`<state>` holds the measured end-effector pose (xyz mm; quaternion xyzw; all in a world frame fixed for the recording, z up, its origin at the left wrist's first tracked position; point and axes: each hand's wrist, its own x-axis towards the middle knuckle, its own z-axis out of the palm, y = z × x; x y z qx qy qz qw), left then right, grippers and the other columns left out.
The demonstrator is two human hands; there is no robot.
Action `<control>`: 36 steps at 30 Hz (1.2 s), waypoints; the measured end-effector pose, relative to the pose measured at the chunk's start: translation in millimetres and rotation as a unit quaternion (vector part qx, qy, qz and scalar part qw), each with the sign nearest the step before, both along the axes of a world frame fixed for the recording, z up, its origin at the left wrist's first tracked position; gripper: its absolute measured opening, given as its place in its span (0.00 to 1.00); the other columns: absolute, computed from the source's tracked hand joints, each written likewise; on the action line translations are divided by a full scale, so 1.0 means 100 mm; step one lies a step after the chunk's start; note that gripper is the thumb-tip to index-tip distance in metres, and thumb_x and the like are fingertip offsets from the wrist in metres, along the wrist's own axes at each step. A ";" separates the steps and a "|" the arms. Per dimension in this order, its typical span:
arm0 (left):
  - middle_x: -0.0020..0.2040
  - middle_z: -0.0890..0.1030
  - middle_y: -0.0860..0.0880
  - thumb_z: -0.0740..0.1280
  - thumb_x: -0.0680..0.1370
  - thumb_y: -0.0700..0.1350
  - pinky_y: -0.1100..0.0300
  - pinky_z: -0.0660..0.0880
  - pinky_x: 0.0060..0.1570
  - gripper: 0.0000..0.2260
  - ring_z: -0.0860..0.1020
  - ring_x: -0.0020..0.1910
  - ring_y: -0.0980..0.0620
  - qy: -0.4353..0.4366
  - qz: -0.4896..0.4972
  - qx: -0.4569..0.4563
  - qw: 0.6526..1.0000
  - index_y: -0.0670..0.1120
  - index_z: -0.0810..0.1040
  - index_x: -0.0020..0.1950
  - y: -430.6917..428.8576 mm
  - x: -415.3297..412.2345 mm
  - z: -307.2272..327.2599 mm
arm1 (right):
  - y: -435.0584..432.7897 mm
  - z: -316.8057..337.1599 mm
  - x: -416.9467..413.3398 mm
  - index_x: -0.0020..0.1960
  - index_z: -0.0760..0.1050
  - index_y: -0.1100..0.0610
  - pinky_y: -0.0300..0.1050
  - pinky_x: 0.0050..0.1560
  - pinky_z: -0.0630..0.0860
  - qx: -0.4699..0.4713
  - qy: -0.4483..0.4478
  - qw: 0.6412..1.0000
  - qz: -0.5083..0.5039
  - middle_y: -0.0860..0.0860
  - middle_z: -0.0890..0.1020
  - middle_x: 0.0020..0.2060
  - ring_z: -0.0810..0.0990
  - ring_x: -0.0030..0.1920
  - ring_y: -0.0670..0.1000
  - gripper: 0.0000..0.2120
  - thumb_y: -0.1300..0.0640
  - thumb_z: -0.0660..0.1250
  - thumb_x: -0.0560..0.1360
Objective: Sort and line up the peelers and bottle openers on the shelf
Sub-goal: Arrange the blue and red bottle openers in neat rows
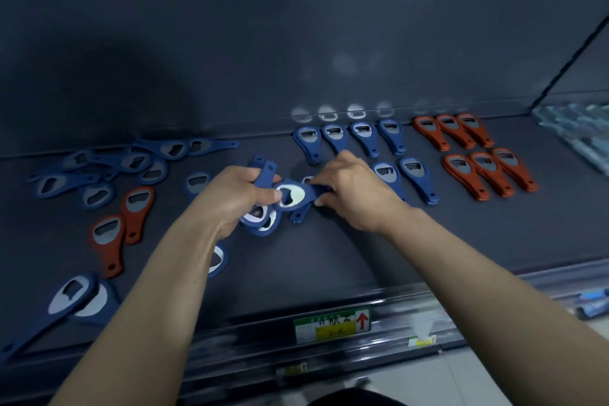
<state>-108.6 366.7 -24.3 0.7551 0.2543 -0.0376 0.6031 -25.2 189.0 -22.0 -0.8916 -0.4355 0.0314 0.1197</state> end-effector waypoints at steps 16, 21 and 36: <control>0.57 0.79 0.50 0.76 0.69 0.41 0.59 0.70 0.50 0.21 0.76 0.52 0.52 0.028 -0.128 0.325 0.936 0.47 0.78 0.61 0.09 -0.04 -0.06 | 0.39 -0.13 -0.42 0.38 0.67 0.61 0.44 0.37 0.65 0.004 0.023 0.945 -0.327 0.56 0.77 0.42 0.76 0.49 0.58 0.23 0.40 0.61 0.76; 0.58 0.75 0.46 0.68 0.73 0.37 0.55 0.72 0.53 0.17 0.74 0.57 0.47 0.035 -0.225 0.477 0.849 0.46 0.76 0.61 0.03 -0.11 0.01 | 0.50 -0.15 -0.43 0.53 0.73 0.63 0.44 0.38 0.66 -0.029 0.022 0.948 -0.316 0.58 0.79 0.50 0.76 0.52 0.58 0.16 0.50 0.64 0.77; 0.64 0.73 0.51 0.58 0.69 0.25 0.59 0.62 0.65 0.27 0.65 0.65 0.51 -0.145 -0.325 0.470 0.808 0.47 0.77 0.62 -0.10 -0.16 -0.08 | 0.19 -0.07 -0.57 0.42 0.66 0.58 0.44 0.38 0.65 -0.008 0.016 0.949 -0.315 0.57 0.78 0.48 0.77 0.48 0.59 0.13 0.50 0.64 0.77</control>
